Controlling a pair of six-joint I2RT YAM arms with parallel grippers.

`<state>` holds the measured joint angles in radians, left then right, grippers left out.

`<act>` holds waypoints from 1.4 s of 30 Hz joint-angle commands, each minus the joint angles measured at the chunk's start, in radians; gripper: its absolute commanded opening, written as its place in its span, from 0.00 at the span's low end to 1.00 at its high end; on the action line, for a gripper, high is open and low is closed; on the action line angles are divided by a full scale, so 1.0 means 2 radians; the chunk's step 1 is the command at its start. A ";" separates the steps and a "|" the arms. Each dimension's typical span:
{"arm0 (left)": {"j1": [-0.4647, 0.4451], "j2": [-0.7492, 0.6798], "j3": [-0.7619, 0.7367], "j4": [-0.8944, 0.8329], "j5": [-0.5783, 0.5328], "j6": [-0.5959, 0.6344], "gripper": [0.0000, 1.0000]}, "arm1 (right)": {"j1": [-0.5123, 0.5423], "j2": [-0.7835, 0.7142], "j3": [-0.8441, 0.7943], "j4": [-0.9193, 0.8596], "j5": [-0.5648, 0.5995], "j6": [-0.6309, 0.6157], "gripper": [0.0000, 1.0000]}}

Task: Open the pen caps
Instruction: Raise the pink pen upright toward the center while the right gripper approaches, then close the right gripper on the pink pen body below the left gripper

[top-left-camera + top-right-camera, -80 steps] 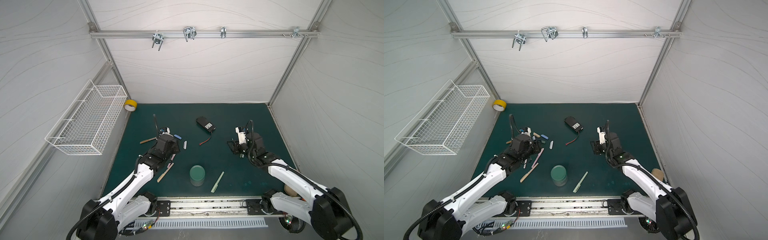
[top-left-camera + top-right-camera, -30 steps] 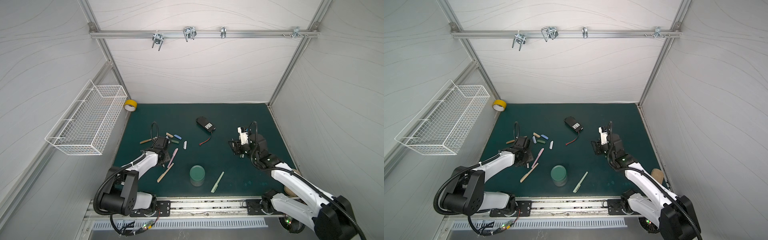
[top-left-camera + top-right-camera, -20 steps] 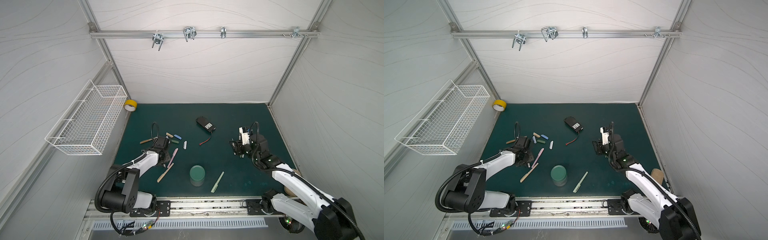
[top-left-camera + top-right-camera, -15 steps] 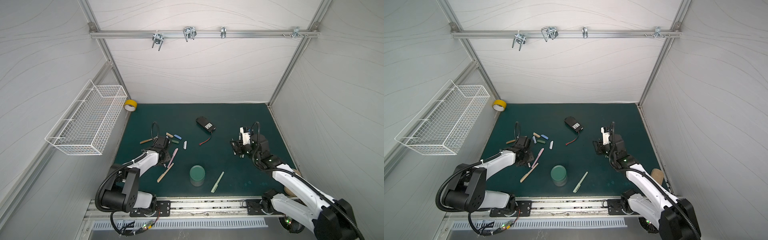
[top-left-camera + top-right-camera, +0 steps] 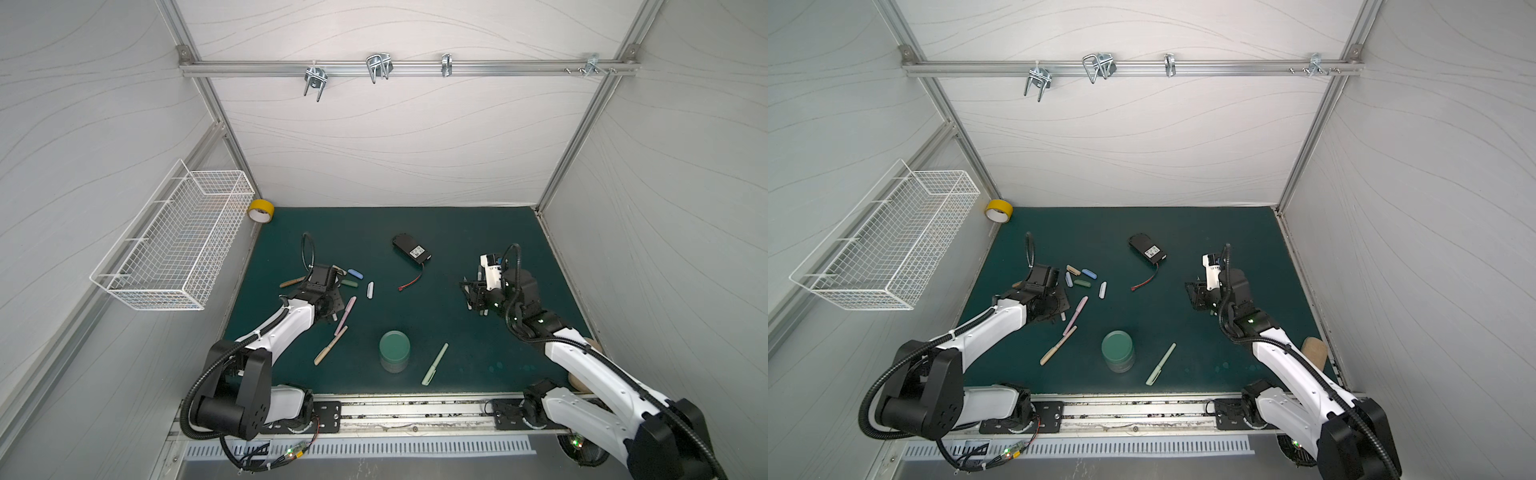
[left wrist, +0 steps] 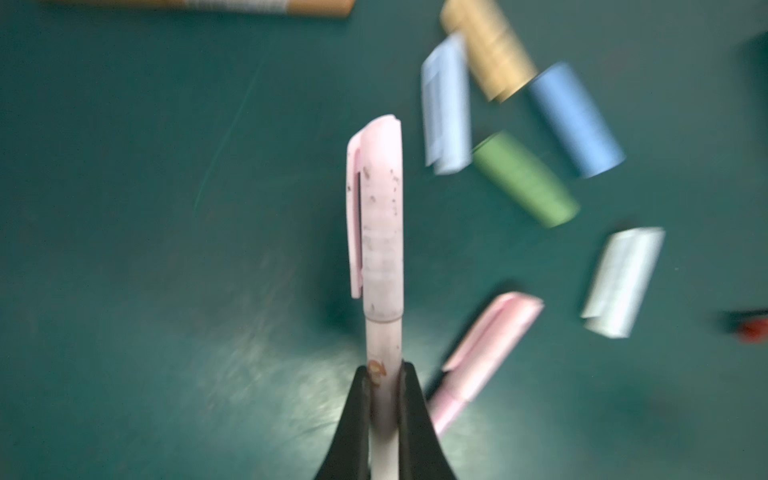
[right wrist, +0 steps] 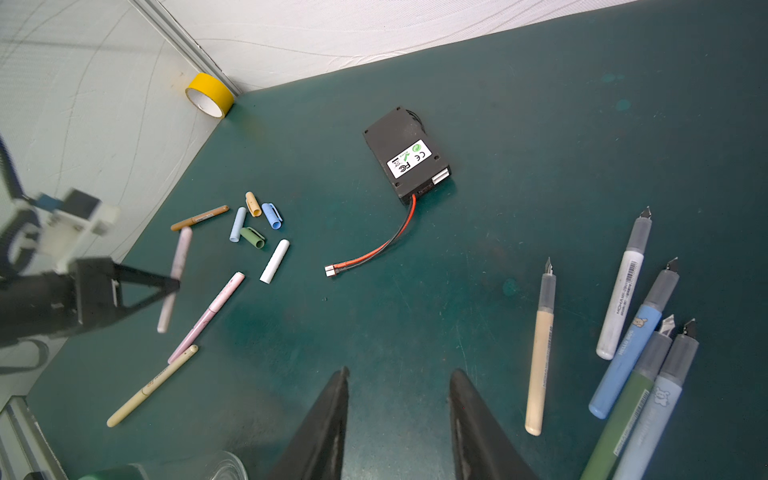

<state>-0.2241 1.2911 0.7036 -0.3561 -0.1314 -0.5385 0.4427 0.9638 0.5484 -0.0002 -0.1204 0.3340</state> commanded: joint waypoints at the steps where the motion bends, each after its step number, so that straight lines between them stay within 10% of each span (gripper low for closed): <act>1: -0.028 -0.042 0.031 0.050 0.001 -0.013 0.03 | -0.003 -0.009 -0.005 0.014 -0.023 0.009 0.42; 17: -0.192 -0.127 -0.079 0.354 0.042 0.029 0.04 | 0.004 -0.062 -0.056 0.133 -0.162 0.020 0.41; 24: -0.254 -0.132 -0.082 0.353 0.059 0.083 0.03 | 0.017 -0.057 -0.061 0.161 -0.191 0.024 0.41; 42: -0.284 -0.127 -0.111 0.442 0.094 0.103 0.02 | 0.108 -0.029 -0.042 0.195 -0.237 -0.006 0.40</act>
<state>-0.7834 1.0332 0.4797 0.4446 0.0380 -0.3611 0.6308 0.8978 0.4374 0.3523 -0.5884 0.3637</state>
